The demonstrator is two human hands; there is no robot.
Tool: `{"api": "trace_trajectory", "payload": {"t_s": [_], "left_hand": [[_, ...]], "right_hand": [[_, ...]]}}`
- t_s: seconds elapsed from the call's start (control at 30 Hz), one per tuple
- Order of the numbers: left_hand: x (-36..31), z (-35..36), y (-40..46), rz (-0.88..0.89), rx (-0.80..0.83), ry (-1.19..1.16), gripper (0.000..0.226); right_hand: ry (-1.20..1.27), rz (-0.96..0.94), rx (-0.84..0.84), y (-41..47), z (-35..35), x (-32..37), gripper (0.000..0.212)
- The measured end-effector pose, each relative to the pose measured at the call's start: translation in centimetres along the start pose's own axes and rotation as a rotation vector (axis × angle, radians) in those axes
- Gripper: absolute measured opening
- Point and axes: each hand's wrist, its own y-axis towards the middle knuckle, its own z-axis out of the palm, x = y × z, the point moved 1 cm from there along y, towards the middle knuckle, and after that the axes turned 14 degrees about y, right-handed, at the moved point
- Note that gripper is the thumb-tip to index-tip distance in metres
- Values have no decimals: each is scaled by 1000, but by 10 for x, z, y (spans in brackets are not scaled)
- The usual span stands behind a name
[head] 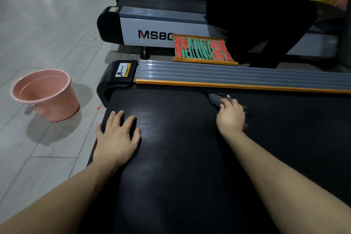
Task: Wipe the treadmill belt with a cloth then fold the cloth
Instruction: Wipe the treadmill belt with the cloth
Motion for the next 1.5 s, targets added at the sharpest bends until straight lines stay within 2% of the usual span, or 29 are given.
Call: {"api": "trace_trajectory", "payload": {"t_s": [0.07,0.1,0.23,0.33,0.4,0.57,0.63,0.73,0.8,0.87,0.93,1.0,1.07,1.13,1.27,1.4,1.43,1.5], "left_hand": [[0,0,-1,4,0,-9,40],[0,0,-1,6,-5,-15,39],[1,-3,-2,-3,-18,-17,40],[2,-1,-1,5,-26,-13,42],[2,0,-1,4,-31,-24,41],[-1,0,-1,14,-29,-17,38],[-1,0,0,19,-22,-10,39],[0,1,-1,10,-18,-19,39],[1,1,0,12,-16,-13,39],[2,-1,0,10,-22,-27,39],[2,-1,-1,1,-34,-41,41],[2,-1,-1,-5,-37,-31,43],[2,-1,0,-1,-41,-30,41],[1,0,0,5,-39,-33,36],[0,0,0,1,-38,-42,33],[-2,-2,-1,4,-36,-38,35],[-1,-2,-1,4,-39,-31,36],[0,-2,0,2,-38,-25,39]], "right_hand": [[-21,110,2,-16,27,40,35],[-7,69,56,-26,45,66,36],[68,-402,410,-80,98,152,38],[137,-634,570,-69,83,134,40],[148,-714,533,-50,63,92,41],[68,-224,168,-6,-15,-27,38],[-10,-113,79,-10,-12,-27,39],[-78,113,3,-27,19,16,41],[-65,76,24,-46,43,61,41],[-28,-123,123,-74,71,108,42],[33,-378,320,-103,88,140,42],[146,-574,471,-102,78,137,40],[150,-709,492,-87,54,103,40],[116,-650,424,-62,28,50,38],[16,-246,202,-35,-28,-40,40],[-95,20,23,-54,-8,-10,45],[-100,51,19,-62,3,9,48],[-67,-1,80,-80,28,51,51]]}}
